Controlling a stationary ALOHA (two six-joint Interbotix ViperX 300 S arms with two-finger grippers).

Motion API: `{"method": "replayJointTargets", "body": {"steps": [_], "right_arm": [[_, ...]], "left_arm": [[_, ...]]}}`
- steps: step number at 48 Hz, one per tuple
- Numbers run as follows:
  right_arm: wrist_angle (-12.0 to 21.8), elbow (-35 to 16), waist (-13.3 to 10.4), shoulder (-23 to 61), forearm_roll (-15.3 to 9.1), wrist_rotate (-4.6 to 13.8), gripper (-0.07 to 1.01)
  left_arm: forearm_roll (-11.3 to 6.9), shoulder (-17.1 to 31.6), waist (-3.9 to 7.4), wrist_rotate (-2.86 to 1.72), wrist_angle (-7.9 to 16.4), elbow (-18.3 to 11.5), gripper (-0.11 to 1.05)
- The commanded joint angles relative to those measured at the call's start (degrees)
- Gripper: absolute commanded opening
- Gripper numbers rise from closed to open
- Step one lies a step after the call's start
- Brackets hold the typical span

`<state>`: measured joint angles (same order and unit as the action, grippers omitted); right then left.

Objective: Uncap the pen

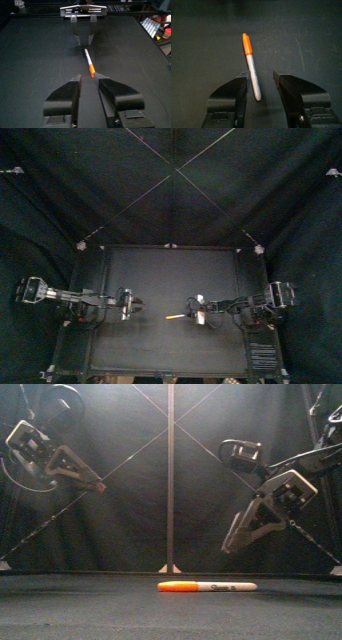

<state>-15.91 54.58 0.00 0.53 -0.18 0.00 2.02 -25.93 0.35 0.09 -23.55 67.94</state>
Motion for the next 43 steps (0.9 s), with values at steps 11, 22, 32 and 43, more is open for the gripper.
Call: {"method": "replayJointTargets", "body": {"steps": [11, 22, 32, 43], "right_arm": [[0.4, -2.4, 0.7, 4.0, 0.1, 0.53, 0.68], [0.4, -2.5, 0.8, 4.8, 0.1, 0.53, 0.61], [0.4, -3.2, 0.8, 3.6, 0.0, 0.26, 0.49], [1.4, -5.6, 0.1, -1.0, -0.6, -0.44, 0.48]], "left_arm": [[-0.35, 4.0, -0.18, 0.09, -0.6, -3.8, 1.01], [-0.44, 7.1, 0.09, 0.26, -0.6, -5.6, 1.01], [-0.53, 10.8, 0.18, 0.26, -0.2, -8.3, 1.01], [-0.26, 14.8, 0.26, 0.35, 3.6, -14.4, 1.01]]}}
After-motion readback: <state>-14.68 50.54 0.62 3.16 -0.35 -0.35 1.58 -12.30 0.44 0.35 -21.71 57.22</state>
